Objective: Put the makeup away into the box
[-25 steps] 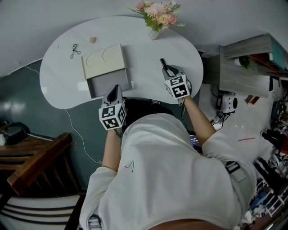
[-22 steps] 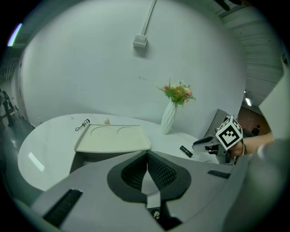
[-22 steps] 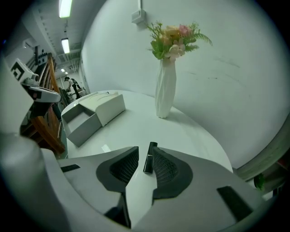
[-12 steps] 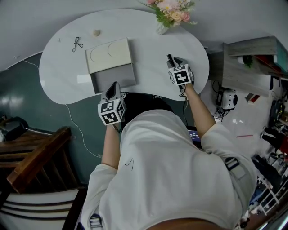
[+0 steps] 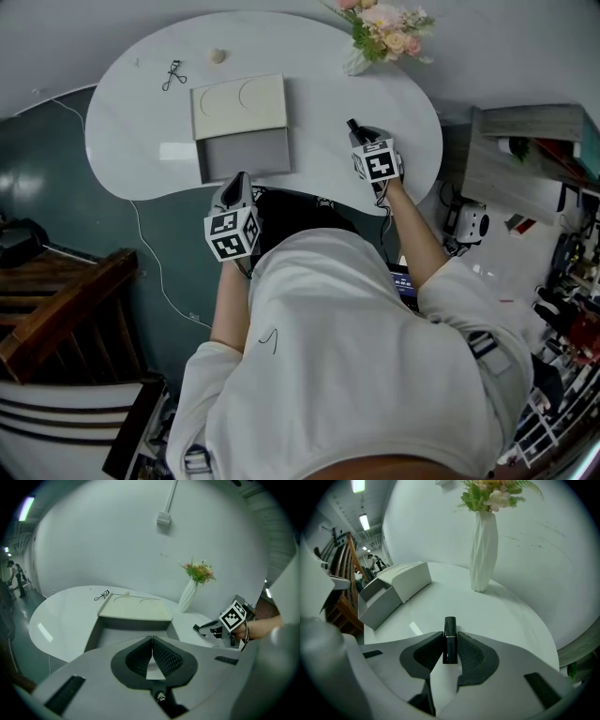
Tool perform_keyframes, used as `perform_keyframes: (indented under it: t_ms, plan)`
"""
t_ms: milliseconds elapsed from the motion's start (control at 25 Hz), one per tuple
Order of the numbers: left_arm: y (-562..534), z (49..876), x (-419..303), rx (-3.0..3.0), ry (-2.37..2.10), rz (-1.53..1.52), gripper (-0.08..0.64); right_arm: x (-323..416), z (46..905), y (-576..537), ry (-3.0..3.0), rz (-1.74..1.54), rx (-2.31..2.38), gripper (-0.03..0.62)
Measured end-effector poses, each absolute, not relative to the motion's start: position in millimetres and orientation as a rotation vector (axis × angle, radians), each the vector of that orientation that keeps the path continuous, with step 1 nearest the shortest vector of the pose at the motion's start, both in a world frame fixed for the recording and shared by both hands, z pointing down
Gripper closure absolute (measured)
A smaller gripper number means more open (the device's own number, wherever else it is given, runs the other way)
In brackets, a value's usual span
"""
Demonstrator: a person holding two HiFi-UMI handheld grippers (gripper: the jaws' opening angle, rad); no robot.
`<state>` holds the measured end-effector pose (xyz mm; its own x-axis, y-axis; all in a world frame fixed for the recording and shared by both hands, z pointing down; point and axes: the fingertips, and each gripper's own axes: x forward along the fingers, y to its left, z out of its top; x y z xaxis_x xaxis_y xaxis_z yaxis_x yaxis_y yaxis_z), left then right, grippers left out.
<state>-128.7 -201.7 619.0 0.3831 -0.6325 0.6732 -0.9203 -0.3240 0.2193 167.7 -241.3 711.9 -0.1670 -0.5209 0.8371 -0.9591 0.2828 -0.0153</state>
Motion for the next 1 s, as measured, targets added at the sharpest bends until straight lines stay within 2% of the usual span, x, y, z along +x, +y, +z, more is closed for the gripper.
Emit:
perform_keyframes:
  t_ms: [440, 800, 1000]
  plan:
    - [-192.4, 618.4, -146.9, 1.999, -1.404, 0.585, 0.54, 86.5, 662.3, -256.1, -2.093, 0.695, 1.227, 0.5]
    - [-198.7, 612.7, -167.5, 1.97, -1.46, 0.532, 0.54, 23.0, 602.8, -274.9, -2.346, 0.974, 1.191, 0.5]
    - [-203.3, 611.2, -187.2, 1.947, -1.487, 0.506, 0.54, -22.2, 587.3, -276.0, -2.402, 0.99, 1.085, 0.5]
